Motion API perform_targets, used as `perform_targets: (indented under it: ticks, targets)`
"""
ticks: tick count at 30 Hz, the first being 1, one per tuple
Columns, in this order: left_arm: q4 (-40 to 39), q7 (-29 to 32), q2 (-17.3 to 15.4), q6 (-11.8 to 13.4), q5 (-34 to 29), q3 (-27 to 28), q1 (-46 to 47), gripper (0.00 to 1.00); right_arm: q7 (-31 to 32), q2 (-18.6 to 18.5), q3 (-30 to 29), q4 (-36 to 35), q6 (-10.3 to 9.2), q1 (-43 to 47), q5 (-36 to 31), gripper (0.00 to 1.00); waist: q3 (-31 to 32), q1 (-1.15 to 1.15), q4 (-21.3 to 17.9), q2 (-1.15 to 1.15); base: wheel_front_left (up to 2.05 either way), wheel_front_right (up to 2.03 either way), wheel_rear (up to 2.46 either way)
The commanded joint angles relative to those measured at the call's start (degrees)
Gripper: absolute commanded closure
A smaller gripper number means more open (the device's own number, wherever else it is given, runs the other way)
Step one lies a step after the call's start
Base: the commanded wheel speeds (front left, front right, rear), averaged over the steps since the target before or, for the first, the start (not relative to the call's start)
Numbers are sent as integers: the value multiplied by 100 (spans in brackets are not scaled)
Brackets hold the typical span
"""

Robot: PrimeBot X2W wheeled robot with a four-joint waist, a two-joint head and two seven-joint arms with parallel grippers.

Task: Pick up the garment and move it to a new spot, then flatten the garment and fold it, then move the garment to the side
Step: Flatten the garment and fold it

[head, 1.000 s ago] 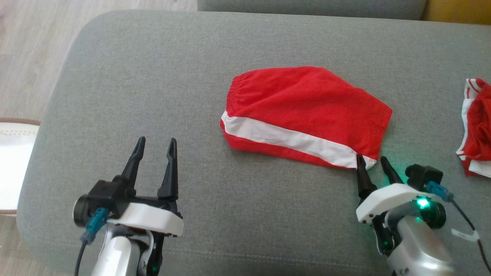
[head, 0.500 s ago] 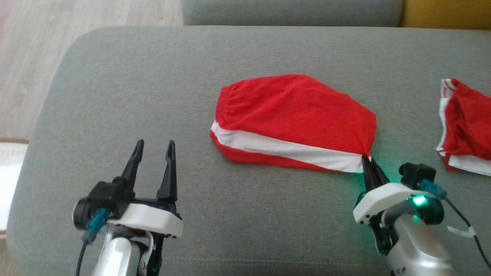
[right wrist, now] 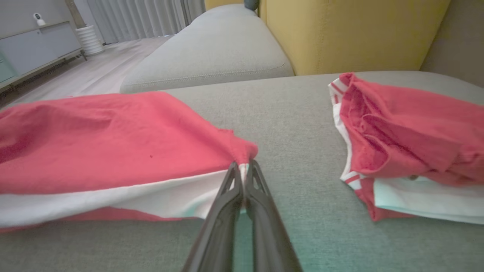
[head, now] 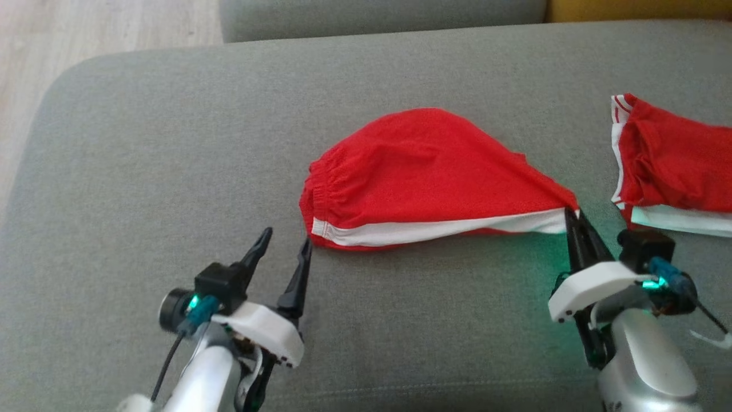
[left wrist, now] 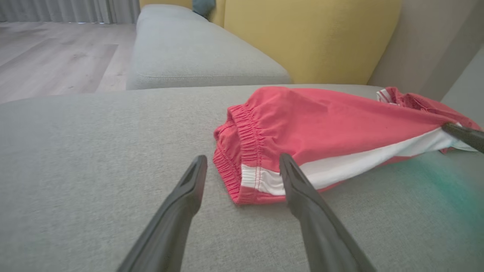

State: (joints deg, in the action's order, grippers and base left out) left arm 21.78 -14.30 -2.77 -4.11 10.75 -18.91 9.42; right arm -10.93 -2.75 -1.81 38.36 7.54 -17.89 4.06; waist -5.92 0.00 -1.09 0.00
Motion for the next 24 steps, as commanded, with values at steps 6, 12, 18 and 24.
perform_targets:
  ticks: [6,12,18,24]
  targets:
    - [453,-38,-11,-145,98,-179,678,0,253,-12,84,-747,-5,105,-66,100,-130,0,-128,0,0,0,0]
    - [940,3,-11,-195,290,-422,969,0,443,-12,118,-1112,-5,271,-38,100,-202,0,-189,0,0,0,0]
    - [1266,-9,-10,-203,498,-616,1210,0,556,-12,165,-1321,-5,339,10,100,-252,0,-256,0,0,0,0]
    - [1581,-19,-10,-202,594,-749,1418,0,614,-12,234,-1437,-5,352,66,100,-311,0,-327,0,0,0,0]
